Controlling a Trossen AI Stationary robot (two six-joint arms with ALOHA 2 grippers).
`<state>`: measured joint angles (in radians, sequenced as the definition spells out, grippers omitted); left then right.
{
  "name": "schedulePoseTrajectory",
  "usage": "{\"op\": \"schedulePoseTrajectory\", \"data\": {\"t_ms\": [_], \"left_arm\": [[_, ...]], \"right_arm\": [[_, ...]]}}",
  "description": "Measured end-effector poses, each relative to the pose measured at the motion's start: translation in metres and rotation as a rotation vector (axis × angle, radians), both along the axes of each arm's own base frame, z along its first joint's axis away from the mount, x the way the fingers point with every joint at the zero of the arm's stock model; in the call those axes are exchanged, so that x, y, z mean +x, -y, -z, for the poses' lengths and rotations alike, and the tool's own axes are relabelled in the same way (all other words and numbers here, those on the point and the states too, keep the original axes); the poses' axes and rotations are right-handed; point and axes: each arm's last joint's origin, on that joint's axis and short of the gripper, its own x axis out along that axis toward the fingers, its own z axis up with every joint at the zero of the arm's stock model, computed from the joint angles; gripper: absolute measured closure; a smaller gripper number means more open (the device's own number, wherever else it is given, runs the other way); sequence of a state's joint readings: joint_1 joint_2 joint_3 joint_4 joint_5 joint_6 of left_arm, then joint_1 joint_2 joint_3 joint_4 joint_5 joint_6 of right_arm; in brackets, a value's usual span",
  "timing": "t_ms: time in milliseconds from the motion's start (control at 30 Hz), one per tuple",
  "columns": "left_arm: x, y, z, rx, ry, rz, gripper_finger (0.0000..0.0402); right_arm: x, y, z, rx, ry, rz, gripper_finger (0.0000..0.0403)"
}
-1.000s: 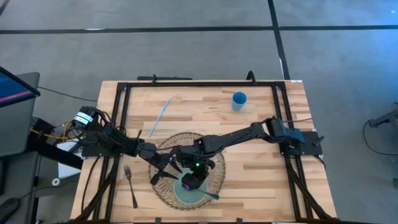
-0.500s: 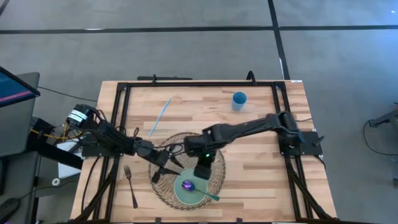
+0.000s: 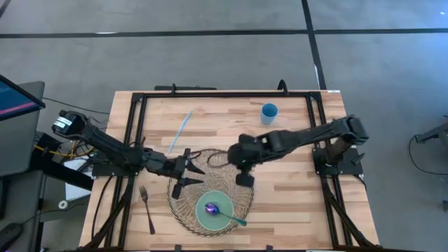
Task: Pick & Place Utensil
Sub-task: Put the black fork into the light blue bowl
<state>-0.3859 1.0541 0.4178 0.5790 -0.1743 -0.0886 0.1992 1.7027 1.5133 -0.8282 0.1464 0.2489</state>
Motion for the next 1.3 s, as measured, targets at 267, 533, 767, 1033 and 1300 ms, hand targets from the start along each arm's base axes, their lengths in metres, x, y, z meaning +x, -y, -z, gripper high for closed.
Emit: {"op": "schedulePoseTrajectory", "data": {"t_ms": [267,533,767,1033,1300], "left_arm": [[0.006,-0.002,-0.031,0.047,-0.296,-0.160,0.0253],[-0.005,0.012,-0.026,-0.008,-0.441,-0.147,0.0253],[-0.021,0.003,-0.004,-0.194,-0.717,-0.352,0.0253],[-0.044,0.011,0.014,-0.841,-1.260,-0.499,0.0253],[-0.059,0.043,0.023,-1.031,-1.462,-0.638,0.0253]], "right_arm": [[-0.028,0.020,0.035,-0.084,0.376,-0.040,0.0398],[-0.025,0.060,0.053,-0.130,0.553,-0.114,0.0398],[-0.013,0.075,0.076,-0.047,0.505,-0.038,0.0398],[0.004,0.081,0.106,-0.090,0.487,-0.106,0.0398],[0.004,0.097,0.107,-0.009,0.507,-0.166,0.0398]]}}
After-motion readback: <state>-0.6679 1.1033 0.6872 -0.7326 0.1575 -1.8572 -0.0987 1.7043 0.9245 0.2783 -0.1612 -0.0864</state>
